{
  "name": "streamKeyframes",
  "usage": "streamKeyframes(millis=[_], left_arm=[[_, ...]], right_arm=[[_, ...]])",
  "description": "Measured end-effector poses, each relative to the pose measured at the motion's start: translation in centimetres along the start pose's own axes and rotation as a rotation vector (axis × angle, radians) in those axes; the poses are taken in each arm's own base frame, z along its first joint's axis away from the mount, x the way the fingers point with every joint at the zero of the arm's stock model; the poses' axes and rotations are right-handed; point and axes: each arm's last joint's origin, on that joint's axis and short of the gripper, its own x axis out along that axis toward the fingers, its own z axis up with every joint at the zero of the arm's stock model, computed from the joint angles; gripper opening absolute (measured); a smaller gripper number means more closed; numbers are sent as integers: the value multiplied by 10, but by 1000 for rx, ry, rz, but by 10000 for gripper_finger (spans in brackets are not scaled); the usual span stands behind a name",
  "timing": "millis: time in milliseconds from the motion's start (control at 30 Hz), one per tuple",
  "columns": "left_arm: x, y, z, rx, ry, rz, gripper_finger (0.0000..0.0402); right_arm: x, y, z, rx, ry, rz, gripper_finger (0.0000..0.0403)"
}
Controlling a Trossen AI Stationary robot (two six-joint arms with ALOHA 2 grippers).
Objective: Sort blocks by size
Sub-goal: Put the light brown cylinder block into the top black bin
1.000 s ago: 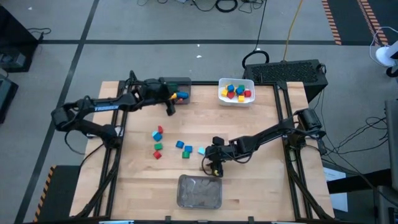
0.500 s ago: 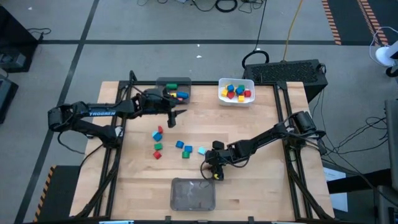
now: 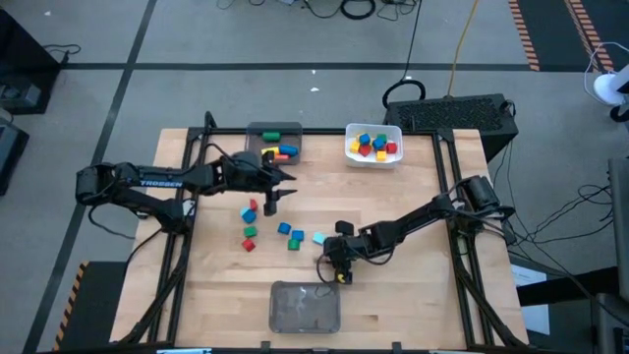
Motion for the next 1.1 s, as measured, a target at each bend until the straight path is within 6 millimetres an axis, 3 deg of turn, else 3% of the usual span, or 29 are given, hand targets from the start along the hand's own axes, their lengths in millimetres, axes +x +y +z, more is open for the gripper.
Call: streamKeyframes(millis=[200,533,700,900,1100], left_arm=[[1,-9,-4,8,55,-39,171],[3,-24,-3,31,40,-140,171],[14,-37,-5,70,27,-255,171],[33,-47,-11,110,8,-280,171],[39,-48,-12,145,-13,-268,171]], right_arm=[[-9,-7,8,-4,-64,-120,112],[-41,-22,34,7,-222,-234,116],[-44,-34,41,44,-267,-275,117],[-44,-43,46,70,-296,-287,118],[-44,-43,47,62,-297,-281,119]])
